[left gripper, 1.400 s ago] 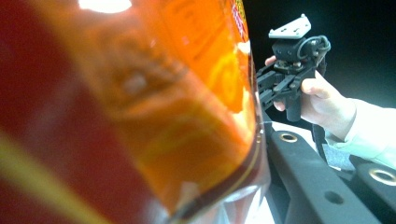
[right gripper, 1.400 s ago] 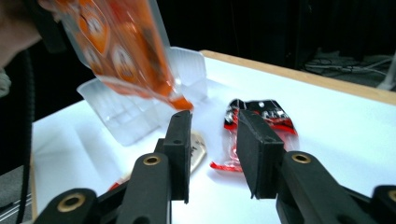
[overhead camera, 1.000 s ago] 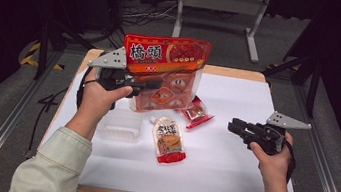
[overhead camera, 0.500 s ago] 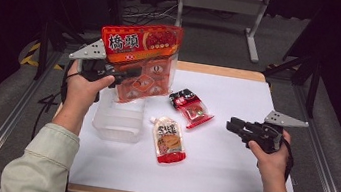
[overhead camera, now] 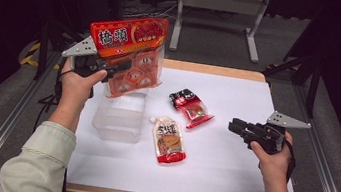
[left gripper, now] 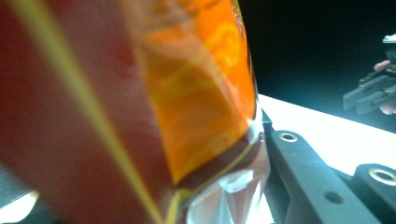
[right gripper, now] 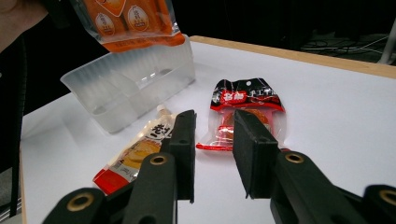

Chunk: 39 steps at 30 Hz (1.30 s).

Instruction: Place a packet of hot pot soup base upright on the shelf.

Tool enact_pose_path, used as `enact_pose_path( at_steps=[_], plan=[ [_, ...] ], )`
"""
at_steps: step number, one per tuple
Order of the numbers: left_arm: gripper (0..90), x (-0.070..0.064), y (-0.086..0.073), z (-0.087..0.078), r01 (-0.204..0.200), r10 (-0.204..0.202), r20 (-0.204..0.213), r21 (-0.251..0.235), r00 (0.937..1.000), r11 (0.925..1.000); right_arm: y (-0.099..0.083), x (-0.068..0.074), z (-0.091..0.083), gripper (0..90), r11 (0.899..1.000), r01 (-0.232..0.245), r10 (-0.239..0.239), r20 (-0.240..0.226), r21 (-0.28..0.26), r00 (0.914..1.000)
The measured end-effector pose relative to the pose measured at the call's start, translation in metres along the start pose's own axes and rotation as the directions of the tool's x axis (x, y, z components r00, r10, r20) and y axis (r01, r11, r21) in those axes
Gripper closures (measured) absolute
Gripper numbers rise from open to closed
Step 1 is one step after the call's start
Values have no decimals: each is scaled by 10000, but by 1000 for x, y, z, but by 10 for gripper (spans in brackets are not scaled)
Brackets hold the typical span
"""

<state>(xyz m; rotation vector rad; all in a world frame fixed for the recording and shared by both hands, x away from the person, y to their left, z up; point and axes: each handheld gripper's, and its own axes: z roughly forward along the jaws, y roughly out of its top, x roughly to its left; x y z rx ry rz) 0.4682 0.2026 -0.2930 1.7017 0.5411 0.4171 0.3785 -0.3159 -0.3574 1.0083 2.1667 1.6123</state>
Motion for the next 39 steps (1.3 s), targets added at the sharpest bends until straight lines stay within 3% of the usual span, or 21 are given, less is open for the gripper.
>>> enact_pose_path(
  at_steps=[6,14,17,24,27,31,39],
  plan=[
    [713,7,-13,3,383,-383,-162,-2,9991,9993,-1,-1,-2,703,10000,-48,48,23,-13,10000],
    [713,14,-30,7,585,-563,-471,463,9973,9972,-4,-2,-1,713,9999,-120,120,55,81,9999],
    [713,15,-33,7,702,-688,-446,310,9966,9970,-4,-2,0,713,9999,-106,106,42,99,9999],
    [713,14,-40,1,893,-881,-822,103,9927,9960,-4,-2,1,713,9998,-114,113,35,153,9999],
    [712,14,-44,0,934,-926,-760,70,9928,9956,-5,-2,1,713,9998,-84,84,52,166,10000],
    [712,11,-50,4,732,-676,-866,631,9939,9953,-5,0,3,713,9996,-49,48,49,280,10000],
    [712,13,-61,2,988,-956,-1284,181,9871,9949,-6,1,5,711,9993,18,-19,9,384,10000]
  ],
)
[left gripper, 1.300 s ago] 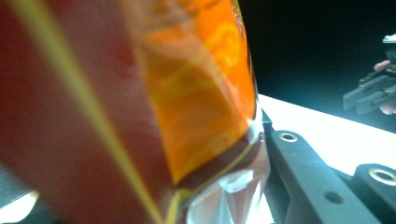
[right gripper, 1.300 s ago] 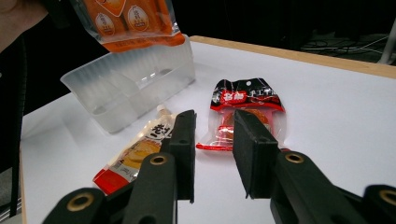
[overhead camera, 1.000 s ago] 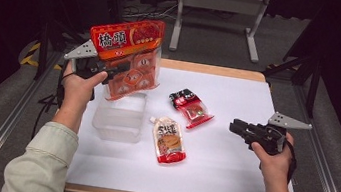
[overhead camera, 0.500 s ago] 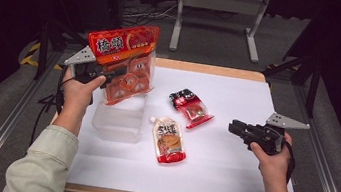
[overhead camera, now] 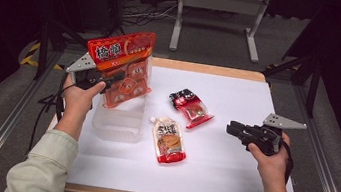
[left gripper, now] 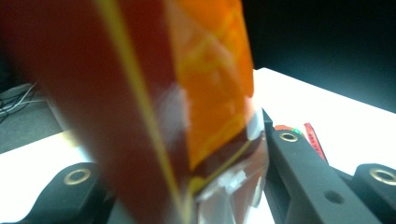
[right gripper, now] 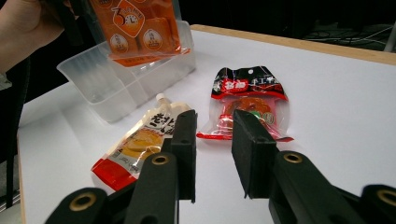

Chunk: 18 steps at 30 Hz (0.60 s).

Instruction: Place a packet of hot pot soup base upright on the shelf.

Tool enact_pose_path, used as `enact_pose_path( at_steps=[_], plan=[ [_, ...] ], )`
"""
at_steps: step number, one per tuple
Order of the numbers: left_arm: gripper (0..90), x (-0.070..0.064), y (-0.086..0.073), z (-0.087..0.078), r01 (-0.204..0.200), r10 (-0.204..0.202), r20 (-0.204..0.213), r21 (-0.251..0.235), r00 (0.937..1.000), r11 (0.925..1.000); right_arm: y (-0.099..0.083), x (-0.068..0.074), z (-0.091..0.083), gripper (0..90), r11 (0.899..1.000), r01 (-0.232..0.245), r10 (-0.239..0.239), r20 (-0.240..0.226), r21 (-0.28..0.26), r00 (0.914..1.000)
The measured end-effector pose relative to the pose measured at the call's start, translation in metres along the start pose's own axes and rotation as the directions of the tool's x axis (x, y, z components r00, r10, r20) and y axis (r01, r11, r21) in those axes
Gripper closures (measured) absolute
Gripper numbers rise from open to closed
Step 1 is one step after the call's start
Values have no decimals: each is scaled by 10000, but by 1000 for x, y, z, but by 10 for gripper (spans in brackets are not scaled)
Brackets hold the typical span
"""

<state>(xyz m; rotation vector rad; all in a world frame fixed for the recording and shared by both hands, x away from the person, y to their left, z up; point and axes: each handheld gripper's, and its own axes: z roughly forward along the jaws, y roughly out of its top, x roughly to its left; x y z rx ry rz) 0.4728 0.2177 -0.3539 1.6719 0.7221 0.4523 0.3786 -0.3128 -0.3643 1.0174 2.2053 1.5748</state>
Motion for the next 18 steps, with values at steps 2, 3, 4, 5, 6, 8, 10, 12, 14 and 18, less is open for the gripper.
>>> enact_pose_path(
  at_steps=[2,3,4,5,6,8,10,12,14,18],
  plan=[
    [712,0,-3,0,134,-134,-113,11,9998,9999,0,0,0,711,10000,-22,22,-5,19,10000],
    [711,1,-5,0,173,-173,-151,14,9997,9998,0,0,0,711,10000,-6,6,-14,37,10000],
    [712,1,-6,0,264,-264,-149,-1,9995,9997,0,0,1,711,10000,5,-5,-21,51,10000],
    [712,2,-7,0,349,-349,-140,-36,9993,9994,0,1,1,711,10000,3,-3,-28,58,10000],
    [712,3,-8,-1,425,-426,-121,-58,9990,9991,-1,1,1,710,10000,6,-6,-45,69,10000],
    [712,4,-9,-1,475,-476,-131,-38,9988,9989,-1,1,2,711,10000,16,-16,-56,81,10000],
    [711,5,-10,-2,552,-553,-177,-23,9983,9985,-1,2,2,710,9999,54,-54,-78,102,10000],
    [712,2,-10,-2,378,-376,-314,41,9988,9993,-1,2,3,709,9999,52,-51,-100,113,9999],
    [711,0,-9,-2,277,-275,-368,45,9989,9996,-1,2,3,708,9999,39,-38,-111,129,9999],
    [711,2,-10,-2,477,-472,-406,103,9981,9988,-2,2,5,703,9999,40,-39,-85,163,10000]
  ],
)
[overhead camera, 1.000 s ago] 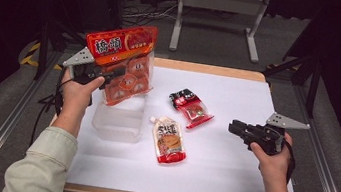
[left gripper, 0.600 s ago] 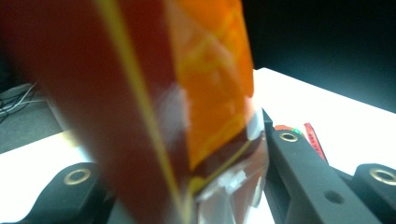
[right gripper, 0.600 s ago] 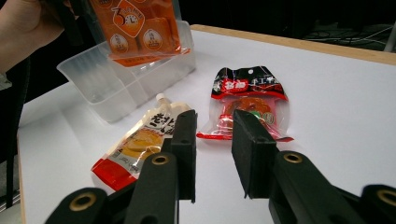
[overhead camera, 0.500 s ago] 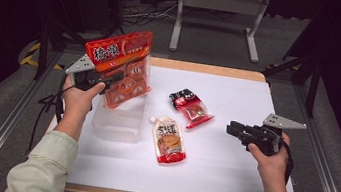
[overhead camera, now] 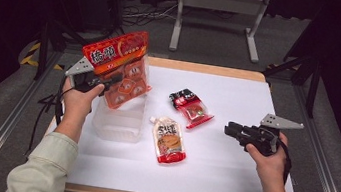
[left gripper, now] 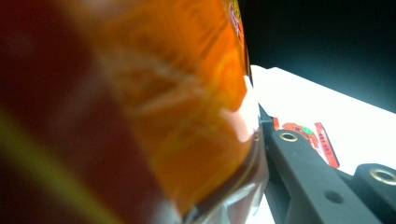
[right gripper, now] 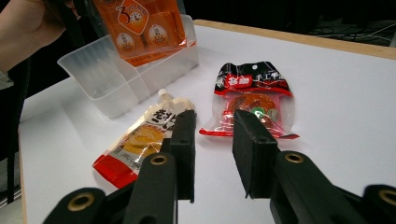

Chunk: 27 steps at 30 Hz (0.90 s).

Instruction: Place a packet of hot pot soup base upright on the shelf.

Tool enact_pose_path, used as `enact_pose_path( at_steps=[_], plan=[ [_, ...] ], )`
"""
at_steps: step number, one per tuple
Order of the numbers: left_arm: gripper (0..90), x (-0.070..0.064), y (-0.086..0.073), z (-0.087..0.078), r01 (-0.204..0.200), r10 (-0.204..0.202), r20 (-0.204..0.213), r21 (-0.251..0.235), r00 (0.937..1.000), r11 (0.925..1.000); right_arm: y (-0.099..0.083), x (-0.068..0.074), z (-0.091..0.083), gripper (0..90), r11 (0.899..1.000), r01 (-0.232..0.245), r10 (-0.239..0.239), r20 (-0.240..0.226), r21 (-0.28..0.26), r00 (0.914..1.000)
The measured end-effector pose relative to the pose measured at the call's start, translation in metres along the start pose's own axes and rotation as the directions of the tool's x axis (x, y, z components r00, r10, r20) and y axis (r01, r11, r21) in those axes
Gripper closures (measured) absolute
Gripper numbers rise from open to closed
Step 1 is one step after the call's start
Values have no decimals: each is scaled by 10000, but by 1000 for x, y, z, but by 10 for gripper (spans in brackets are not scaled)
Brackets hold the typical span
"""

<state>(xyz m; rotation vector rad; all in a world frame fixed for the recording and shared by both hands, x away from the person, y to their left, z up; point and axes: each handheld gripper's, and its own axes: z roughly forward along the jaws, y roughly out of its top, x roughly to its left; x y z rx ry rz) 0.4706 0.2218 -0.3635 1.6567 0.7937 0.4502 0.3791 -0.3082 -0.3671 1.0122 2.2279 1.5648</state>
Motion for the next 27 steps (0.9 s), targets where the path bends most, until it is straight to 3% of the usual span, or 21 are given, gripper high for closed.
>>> enact_pose_path(
  at_steps=[5,10,13,18,27],
  plan=[
    [711,1,-3,0,162,-161,-203,19,9997,9999,0,0,0,702,10000,41,-41,-26,14,10000],
    [711,2,-7,-2,486,-485,-665,0,9966,9988,-1,0,1,702,10000,43,-43,-37,35,10000],
    [711,1,-9,2,252,-202,-899,551,9957,9982,-1,0,1,701,10000,21,-20,-43,44,10000],
    [710,0,-11,9,121,-74,-665,709,9978,9974,-1,0,2,698,10000,25,-24,-60,54,10000],
    [708,10,-15,14,635,-587,-573,859,9966,9943,-2,0,4,693,9999,7,-6,-91,128,10000]
  ],
)
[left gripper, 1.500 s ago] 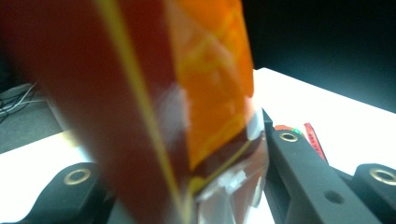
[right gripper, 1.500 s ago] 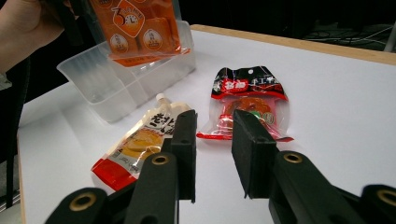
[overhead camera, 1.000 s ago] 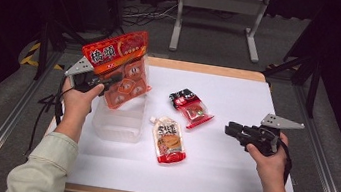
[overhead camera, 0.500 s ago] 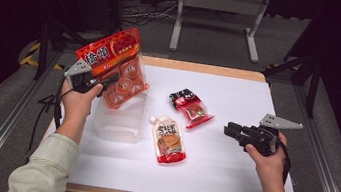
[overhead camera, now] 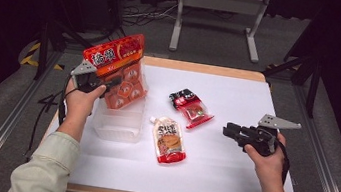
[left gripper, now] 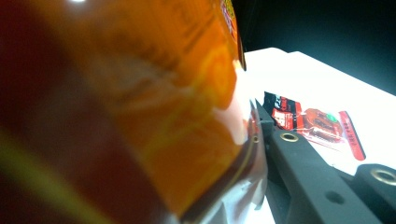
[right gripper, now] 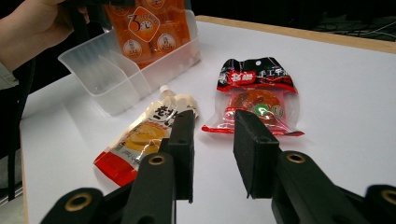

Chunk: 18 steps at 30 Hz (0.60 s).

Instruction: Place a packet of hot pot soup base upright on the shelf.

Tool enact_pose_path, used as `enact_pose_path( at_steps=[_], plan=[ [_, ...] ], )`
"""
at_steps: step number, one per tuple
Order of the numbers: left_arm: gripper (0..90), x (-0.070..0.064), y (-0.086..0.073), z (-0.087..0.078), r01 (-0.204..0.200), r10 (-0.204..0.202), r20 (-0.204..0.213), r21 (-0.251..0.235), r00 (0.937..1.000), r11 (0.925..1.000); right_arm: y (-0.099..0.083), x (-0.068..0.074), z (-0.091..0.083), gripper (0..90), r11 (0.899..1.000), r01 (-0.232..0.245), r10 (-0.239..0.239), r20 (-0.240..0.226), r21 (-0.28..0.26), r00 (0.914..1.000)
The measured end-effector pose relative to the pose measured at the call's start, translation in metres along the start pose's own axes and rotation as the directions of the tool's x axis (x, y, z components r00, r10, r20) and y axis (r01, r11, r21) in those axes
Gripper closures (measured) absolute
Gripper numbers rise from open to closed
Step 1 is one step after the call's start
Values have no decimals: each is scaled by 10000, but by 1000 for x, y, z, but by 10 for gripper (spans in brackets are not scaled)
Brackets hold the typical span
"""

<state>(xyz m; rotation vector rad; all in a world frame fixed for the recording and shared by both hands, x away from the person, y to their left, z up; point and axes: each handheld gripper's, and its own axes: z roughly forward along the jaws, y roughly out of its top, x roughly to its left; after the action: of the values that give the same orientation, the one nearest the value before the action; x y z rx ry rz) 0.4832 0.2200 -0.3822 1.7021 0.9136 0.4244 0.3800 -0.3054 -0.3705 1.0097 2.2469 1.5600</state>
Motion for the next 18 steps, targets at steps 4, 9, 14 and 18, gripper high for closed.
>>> enact_pose_path(
  at_steps=[4,9,14,18],
  plan=[
    [706,1,-2,7,-10,16,-161,382,9999,9993,0,0,2,692,10000,-15,15,-41,66,10000],
    [701,4,-4,6,64,-59,-124,401,9999,9992,-1,0,5,690,9999,19,-18,-72,163,10000],
    [678,3,-4,6,52,-38,-330,418,9994,9991,-1,0,5,686,9999,4,-3,-90,130,10000],
    [526,-1,-2,4,214,-166,-716,661,9973,9976,-1,-1,4,686,9999,-24,25,-76,101,10000]
  ],
)
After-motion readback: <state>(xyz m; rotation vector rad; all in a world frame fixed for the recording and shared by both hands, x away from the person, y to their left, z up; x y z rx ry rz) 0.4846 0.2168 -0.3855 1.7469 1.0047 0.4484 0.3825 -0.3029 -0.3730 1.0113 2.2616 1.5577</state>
